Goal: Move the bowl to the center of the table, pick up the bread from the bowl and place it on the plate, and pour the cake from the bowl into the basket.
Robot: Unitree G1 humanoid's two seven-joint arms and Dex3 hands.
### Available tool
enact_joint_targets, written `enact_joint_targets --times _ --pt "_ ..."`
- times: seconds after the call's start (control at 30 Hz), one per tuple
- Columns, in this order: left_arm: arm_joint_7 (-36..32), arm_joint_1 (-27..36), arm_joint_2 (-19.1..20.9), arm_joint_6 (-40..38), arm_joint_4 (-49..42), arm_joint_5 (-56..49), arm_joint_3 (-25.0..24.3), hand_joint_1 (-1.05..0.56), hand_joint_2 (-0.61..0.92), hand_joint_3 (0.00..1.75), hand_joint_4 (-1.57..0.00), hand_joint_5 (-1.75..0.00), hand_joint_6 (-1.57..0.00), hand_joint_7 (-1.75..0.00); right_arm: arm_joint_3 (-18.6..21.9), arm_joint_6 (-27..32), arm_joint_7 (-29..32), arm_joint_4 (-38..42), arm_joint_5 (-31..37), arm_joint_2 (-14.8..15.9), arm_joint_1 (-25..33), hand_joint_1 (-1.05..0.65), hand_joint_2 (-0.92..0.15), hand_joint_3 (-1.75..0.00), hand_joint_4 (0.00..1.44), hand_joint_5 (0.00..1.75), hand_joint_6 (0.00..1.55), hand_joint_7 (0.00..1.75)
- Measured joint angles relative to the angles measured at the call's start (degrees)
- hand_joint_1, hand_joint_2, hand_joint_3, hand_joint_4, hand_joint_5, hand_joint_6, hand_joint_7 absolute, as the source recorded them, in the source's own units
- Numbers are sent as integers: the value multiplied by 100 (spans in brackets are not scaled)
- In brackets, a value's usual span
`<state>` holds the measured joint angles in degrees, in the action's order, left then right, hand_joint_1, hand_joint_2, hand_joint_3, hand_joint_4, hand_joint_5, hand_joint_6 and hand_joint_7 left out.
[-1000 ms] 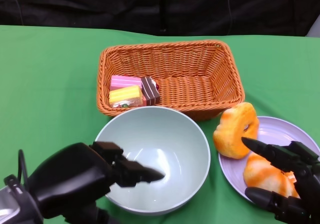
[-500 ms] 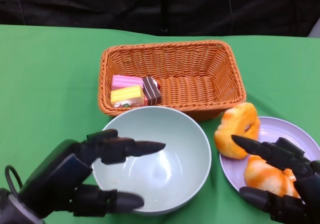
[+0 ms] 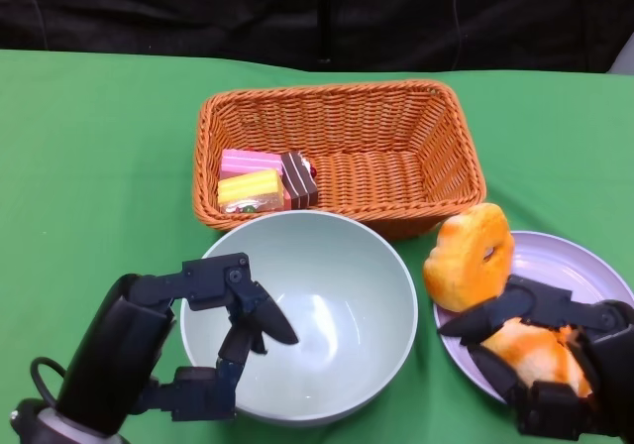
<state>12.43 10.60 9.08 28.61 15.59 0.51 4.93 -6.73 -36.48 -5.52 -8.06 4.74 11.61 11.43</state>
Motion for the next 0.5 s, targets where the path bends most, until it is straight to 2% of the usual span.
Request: enact_joint_targets --times 0.1,0.27,0.37,0.5 --pt "1 81 -129 -1 2 156 48 12 29 161 -102 -173 -92 -154 -39 1 -109 -16 1 -18 1 -11 -21 -159 97 140 103 96" --pt "58 280 -205 -161 82 436 148 7 30 164 -103 -175 -91 -160 -108 13 -234 -29 -25 -81 9 -13 -25 -154 96 161 98 117" --pt "146 431 -212 -280 153 653 202 5 30 164 -101 -175 -89 -162 -147 20 -236 -32 -1 -185 20 -14 -24 -157 94 169 94 126" --pt "147 606 -216 -339 195 653 186 3 32 161 -99 -175 -86 -164 -186 22 -235 -30 51 -265 25 -14 -22 -160 92 172 93 130"
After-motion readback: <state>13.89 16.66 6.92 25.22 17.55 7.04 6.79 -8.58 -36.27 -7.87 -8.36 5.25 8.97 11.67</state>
